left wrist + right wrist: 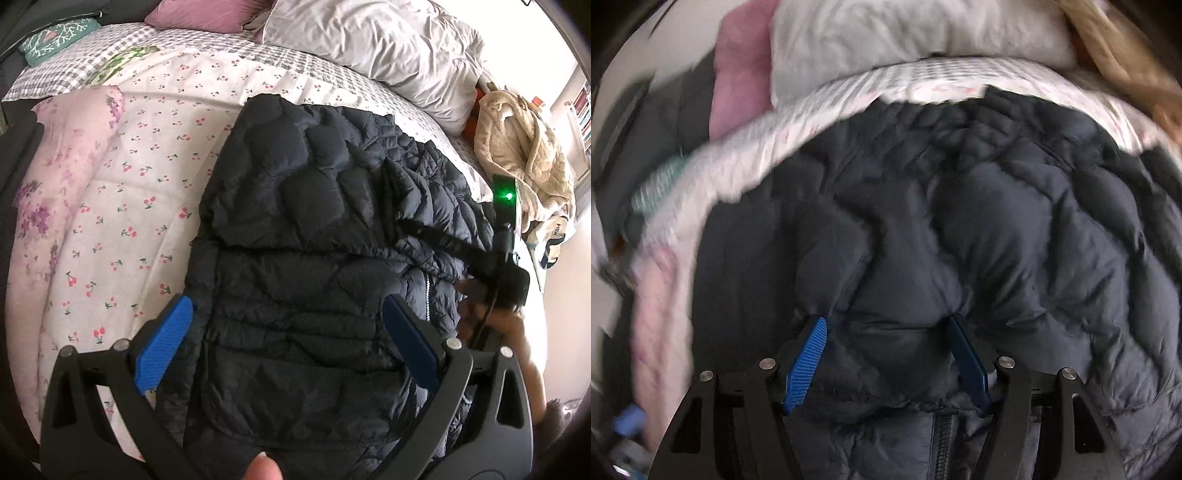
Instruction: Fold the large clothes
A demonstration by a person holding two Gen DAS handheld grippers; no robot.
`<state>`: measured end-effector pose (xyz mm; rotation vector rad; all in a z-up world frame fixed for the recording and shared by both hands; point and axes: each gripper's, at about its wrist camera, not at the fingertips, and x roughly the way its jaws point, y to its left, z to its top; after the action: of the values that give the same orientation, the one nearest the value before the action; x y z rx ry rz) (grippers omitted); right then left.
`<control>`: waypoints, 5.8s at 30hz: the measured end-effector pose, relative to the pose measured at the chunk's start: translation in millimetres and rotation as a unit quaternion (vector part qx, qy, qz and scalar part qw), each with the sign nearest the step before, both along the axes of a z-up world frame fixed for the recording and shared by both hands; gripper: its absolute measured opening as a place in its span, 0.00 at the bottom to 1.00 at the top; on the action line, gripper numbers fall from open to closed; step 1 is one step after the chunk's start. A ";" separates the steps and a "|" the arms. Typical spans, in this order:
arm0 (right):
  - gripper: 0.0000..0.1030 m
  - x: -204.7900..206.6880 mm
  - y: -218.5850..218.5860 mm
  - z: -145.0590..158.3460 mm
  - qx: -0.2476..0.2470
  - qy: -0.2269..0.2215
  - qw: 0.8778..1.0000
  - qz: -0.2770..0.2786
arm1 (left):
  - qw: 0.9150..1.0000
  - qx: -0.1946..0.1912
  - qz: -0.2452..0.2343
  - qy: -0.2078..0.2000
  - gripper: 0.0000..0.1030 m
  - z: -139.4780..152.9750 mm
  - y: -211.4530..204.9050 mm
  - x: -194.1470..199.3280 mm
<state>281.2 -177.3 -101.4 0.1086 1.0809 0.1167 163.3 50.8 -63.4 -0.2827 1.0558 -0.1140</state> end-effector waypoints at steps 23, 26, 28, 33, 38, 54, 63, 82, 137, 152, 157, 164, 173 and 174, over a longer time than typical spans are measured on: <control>0.83 -260.1 -221.3 117.8 0.011 0.014 0.994 -0.103 | 0.998 0.024 -0.050 -0.014 0.99 11.9 24.4 -85.0; 0.83 -298.8 -255.7 107.8 0.034 0.028 0.991 -0.124 | 0.999 0.011 -0.050 -0.003 0.99 8.1 37.2 -106.5; 0.83 -322.4 -274.2 97.0 0.054 0.040 0.989 -0.133 | 0.998 0.012 -0.057 0.007 0.99 2.5 39.7 -118.2; 0.83 -362.2 -307.7 64.2 0.128 0.085 0.976 -0.156 | 0.996 -0.006 -0.071 0.049 0.99 -25.4 45.6 -139.7; 0.83 -384.4 -324.9 40.0 0.191 0.102 0.960 -0.176 | 0.994 -0.016 -0.067 0.086 0.99 -56.2 57.1 -148.7; 0.82 -368.9 -309.0 -1.6 0.212 0.120 0.958 -0.149 | 0.980 -0.048 -0.123 0.149 0.99 -97.9 33.9 -167.7; 0.67 -343.8 -285.7 -0.4 0.203 0.122 0.962 -0.133 | 0.975 -0.087 -0.149 0.142 0.84 -94.6 27.6 -171.8; 0.09 -379.1 -262.7 122.6 0.280 -0.043 0.956 -0.072 | 0.963 -0.198 -0.182 -0.021 0.13 30.9 44.2 -216.2; 0.79 -205.9 -244.3 71.4 0.095 -0.045 0.982 -0.157 | 0.995 -0.090 -0.038 -0.016 0.96 -24.6 51.7 -34.0; 0.82 -252.3 -161.0 126.3 -0.002 -0.038 0.999 -0.002 | 0.982 0.040 -0.181 -0.024 0.99 -2.6 0.1 -92.1; 0.82 -232.1 -112.4 90.4 -0.020 0.041 0.997 0.065 | 0.974 0.033 -0.221 0.028 0.99 -19.7 -27.9 -85.4; 0.82 -180.7 -72.8 50.2 -0.030 0.102 0.991 0.080 | 0.972 0.058 -0.222 0.055 0.99 -42.5 -55.3 -46.5; 0.82 -114.1 -96.4 62.8 0.031 -0.010 0.999 -0.037 | 0.992 0.011 -0.121 -0.025 0.99 -35.2 -44.8 18.6; 0.82 -112.2 -109.4 70.2 0.048 -0.044 0.995 -0.069 | 0.994 -0.006 -0.096 -0.046 0.99 -30.4 -35.9 22.7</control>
<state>169.0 -286.7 -31.2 0.2627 0.9763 0.0488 186.0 14.9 -93.8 -0.1855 0.9903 -0.3036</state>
